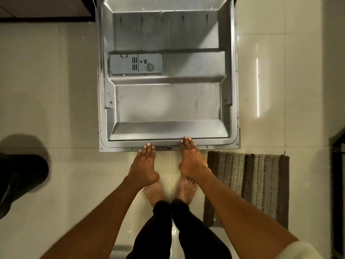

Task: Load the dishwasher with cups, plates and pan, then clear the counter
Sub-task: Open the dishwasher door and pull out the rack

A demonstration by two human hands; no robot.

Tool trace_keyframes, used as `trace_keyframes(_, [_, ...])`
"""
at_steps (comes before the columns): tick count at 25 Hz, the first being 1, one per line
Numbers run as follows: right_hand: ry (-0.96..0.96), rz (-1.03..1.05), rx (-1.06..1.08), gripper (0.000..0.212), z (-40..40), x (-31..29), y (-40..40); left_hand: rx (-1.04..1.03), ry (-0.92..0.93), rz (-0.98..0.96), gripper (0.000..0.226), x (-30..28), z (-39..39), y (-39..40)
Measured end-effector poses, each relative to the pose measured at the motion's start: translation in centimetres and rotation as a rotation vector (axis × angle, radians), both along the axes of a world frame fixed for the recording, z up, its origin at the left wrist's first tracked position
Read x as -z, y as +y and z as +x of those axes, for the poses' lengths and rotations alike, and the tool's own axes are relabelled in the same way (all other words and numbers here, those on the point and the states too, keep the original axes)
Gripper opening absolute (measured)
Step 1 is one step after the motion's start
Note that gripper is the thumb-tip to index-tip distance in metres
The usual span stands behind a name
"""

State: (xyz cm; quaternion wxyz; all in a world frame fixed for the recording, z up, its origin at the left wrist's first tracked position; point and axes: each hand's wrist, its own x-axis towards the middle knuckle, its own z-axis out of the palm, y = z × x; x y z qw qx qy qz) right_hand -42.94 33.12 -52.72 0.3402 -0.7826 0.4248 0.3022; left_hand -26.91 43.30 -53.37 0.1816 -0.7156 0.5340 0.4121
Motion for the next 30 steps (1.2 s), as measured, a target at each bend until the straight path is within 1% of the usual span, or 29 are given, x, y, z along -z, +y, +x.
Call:
trace_keyframes(6, [0.004,0.034,0.017,0.083,0.4,1.9,-0.5,0.024,0.000,0.015,0.100,2.2,0.4,0.1])
trace_keyframes(10, [0.002,0.016,0.008,0.085,0.4,2.7,-0.2,0.031,0.007,0.003,0.099,3.3,0.3,0.1])
trace_keyframes(13, [0.016,0.009,-0.022,0.087,0.0,2.9,0.2,0.017,0.018,-0.016,0.098,3.3,0.2,0.6])
trace_keyframes(16, [0.014,0.043,-0.011,0.086,-0.1,2.4,-0.3,0.028,0.025,0.016,0.098,2.7,0.6,-0.1])
trace_keyframes(18, [0.004,0.065,-0.003,0.084,0.0,1.4,-0.9,0.018,0.038,0.050,0.100,1.7,0.8,-1.0])
trace_keyframes(21, [-0.017,0.060,0.001,0.082,-0.2,-0.6,-2.0,0.006,0.066,0.047,0.100,-0.6,0.9,-2.3])
trace_keyframes(25, [-0.038,0.034,-0.011,0.083,0.3,-5.2,-4.7,-0.026,0.089,-0.006,0.099,-5.5,1.3,-4.5])
trace_keyframes(30, [-0.105,-0.050,0.004,0.083,2.6,-11.6,-10.2,-0.053,0.084,-0.101,0.097,-11.6,3.2,-9.3])
